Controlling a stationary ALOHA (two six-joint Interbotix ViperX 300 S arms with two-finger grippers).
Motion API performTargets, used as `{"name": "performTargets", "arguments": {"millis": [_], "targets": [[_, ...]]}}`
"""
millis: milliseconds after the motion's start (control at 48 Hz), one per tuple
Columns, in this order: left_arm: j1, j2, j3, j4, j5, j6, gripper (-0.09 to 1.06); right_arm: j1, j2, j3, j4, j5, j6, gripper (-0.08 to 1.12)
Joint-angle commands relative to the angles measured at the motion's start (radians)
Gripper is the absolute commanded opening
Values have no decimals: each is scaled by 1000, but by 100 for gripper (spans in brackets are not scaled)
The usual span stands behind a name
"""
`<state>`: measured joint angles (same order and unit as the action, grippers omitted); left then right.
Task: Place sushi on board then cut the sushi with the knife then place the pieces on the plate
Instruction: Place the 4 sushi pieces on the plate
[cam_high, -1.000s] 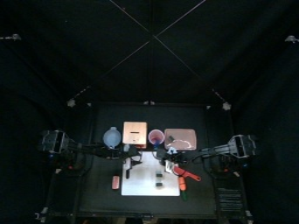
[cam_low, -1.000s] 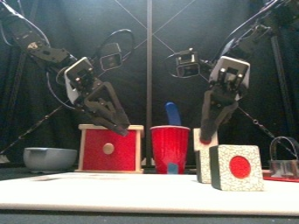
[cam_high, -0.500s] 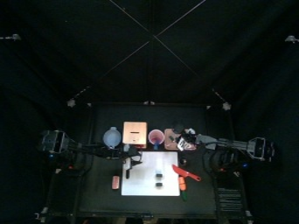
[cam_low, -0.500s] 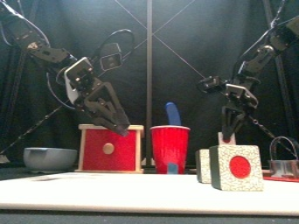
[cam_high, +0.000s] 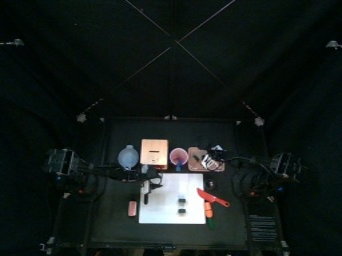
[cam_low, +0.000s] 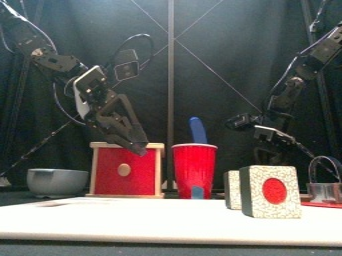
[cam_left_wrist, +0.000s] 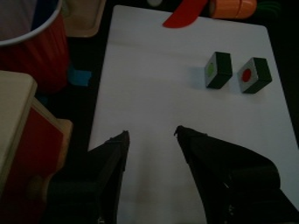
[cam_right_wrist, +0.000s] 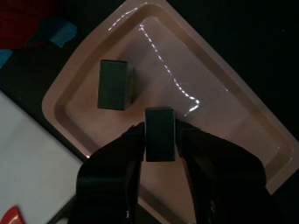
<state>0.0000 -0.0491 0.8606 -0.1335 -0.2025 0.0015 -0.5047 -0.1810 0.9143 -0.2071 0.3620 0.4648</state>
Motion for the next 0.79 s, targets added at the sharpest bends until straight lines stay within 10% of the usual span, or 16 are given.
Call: {"name": "performTargets", "arguments": {"millis": [21,333,792], "targets": [[3,-5,-11,0,-5,-2,84,-6,-14,-11,-3,-12,2,74],[3,-5,-11,0,-5,-2,84,25,-84,-37,11,51,3,75],[2,-5,-12,-11,8,0,84,548,-43,-170,78,25,9,77]]}}
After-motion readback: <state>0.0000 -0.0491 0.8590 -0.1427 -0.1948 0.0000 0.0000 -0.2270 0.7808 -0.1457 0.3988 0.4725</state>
